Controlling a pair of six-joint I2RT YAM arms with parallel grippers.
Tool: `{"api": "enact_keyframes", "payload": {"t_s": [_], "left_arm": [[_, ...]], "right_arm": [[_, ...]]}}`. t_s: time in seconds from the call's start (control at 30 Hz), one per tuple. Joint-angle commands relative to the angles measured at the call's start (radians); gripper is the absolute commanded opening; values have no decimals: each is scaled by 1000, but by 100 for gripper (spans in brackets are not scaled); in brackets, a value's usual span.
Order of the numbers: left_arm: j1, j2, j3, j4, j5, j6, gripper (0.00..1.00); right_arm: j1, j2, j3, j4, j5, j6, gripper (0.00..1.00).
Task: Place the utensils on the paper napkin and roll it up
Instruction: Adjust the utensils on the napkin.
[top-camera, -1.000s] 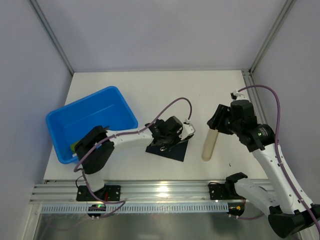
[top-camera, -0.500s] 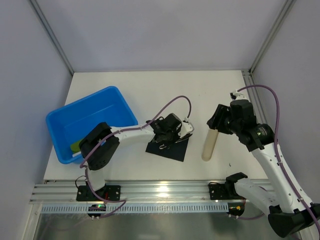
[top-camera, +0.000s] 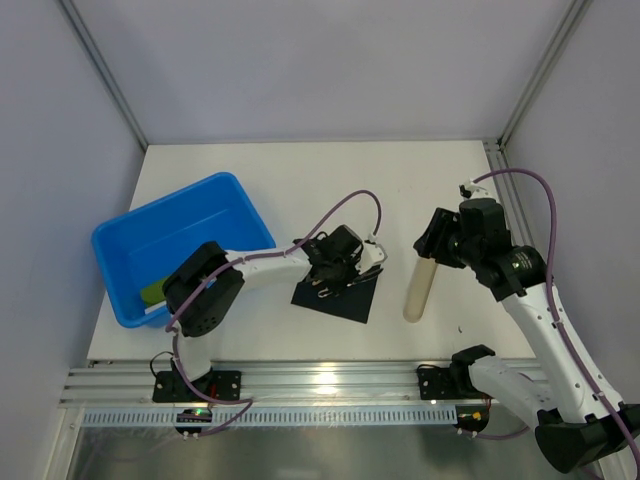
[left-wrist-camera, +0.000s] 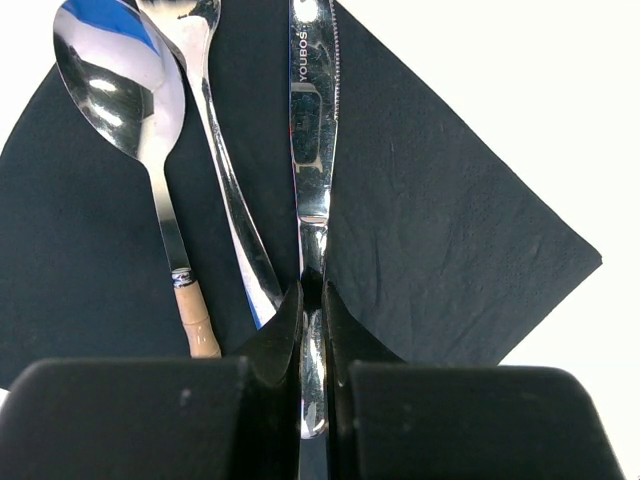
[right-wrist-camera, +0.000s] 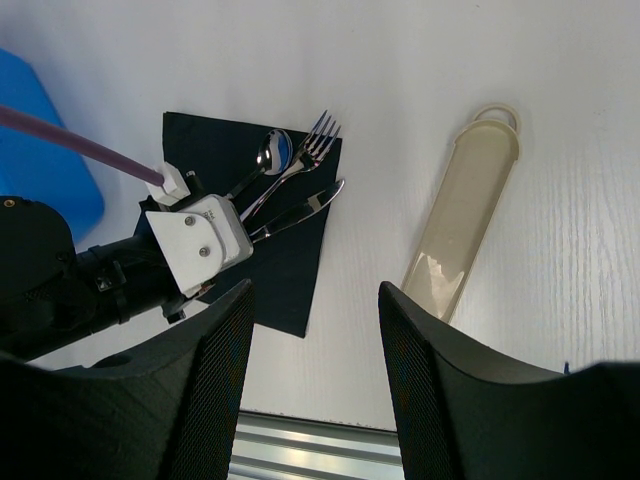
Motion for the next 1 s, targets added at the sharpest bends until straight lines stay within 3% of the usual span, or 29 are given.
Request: {"api": "enact_keyframes", "payload": {"t_s": [0.0,0.97], "left_arm": [[11,3,39,13,16,11,0],[39,11,42,27,-25,-31,1]], "right_arm": [[-5,2,-2,33,-5,-17,56],[-5,-1,-3,32,-10,-14,56]]}}
